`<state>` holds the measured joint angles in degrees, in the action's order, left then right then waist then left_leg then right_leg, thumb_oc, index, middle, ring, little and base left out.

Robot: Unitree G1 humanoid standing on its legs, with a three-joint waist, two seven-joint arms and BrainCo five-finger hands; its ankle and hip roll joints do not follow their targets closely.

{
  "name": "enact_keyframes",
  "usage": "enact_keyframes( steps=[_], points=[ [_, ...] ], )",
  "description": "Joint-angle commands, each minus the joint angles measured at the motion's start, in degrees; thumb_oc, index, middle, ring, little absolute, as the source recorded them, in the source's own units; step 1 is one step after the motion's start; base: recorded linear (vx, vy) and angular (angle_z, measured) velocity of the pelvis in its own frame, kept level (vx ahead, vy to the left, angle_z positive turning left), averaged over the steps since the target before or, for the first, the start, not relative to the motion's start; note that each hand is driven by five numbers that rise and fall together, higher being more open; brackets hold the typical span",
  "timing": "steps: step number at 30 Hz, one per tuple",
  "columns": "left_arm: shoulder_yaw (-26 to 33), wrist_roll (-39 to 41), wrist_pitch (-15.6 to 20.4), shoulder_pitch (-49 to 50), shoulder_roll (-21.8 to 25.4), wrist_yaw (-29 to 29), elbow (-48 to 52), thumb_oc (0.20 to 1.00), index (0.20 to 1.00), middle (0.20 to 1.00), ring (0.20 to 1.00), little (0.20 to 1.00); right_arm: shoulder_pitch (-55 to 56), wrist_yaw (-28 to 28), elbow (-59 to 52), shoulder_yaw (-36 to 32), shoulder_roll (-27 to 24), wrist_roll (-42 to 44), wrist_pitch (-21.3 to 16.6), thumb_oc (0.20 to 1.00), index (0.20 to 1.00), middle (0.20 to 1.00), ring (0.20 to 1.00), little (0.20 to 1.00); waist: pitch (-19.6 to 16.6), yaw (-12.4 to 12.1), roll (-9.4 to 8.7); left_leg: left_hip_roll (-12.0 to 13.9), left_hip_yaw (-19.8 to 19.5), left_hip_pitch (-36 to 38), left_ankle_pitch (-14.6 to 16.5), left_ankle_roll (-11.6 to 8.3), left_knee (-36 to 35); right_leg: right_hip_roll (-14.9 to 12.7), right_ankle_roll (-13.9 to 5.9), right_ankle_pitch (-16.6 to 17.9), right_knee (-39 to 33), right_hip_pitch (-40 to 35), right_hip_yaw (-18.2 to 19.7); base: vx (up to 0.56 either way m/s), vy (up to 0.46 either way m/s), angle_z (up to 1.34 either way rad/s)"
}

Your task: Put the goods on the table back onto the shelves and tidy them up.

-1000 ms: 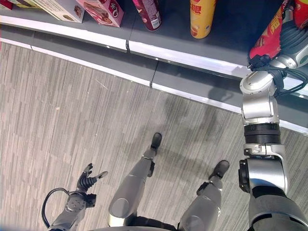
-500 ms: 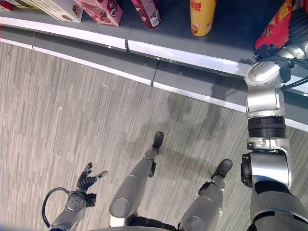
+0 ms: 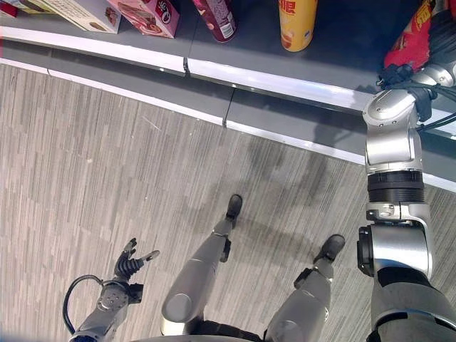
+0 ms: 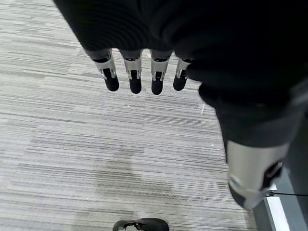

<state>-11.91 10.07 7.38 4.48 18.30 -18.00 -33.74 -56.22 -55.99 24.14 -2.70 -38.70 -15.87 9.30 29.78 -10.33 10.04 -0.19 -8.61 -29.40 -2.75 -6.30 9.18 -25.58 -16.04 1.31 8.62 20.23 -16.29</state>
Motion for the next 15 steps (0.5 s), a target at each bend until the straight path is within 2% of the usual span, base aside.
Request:
enact_keyframes(
  steps=[1,11,15],
  points=[
    [-3.24,-0.63,0.22,-0.12,3.09,-1.74,0.29,1.000,1.000,1.000,1.000,1.000,-2.54,-1.38,-2.53,2.71,-5.91,-3.04,-1.20,1.000,1.000,1.000,1.000,1.000,0.01,-0.21,4.19,6.05,-0.96,-3.06,2.72,-4.37,0.49,-0.62,1.66,-0.41,3.39,6.35,5.96,-0.05,0.023,-0.03],
    [-3.31,-0.42,0.11,-0.23,3.10,-1.55,-0.12,1.000,1.000,1.000,1.000,1.000,-1.65,-1.58,-3.26,2.45,-4.14,-2.32,-1.98,1.000,1.000,1.000,1.000,1.000,0.01,0.40,4.07,6.39,-0.34,-3.55,3.27,-4.52,1.95,-0.65,1.70,-0.20,3.73,6.78,6.32,-0.01,0.003,-0.01],
    [-2.62,-0.51,-0.67,-0.53,1.97,-1.37,-0.95,1.000,1.000,1.000,1.000,1.000,3.43,-1.83,-11.60,-0.17,-0.61,-3.79,-3.74,1.000,1.000,1.000,1.000,1.000,0.01,1.52,3.16,6.99,0.01,-1.09,3.04,-4.61,0.80,0.07,1.76,0.07,2.09,4.24,6.11,0.01,-0.010,-0.03]
  ],
)
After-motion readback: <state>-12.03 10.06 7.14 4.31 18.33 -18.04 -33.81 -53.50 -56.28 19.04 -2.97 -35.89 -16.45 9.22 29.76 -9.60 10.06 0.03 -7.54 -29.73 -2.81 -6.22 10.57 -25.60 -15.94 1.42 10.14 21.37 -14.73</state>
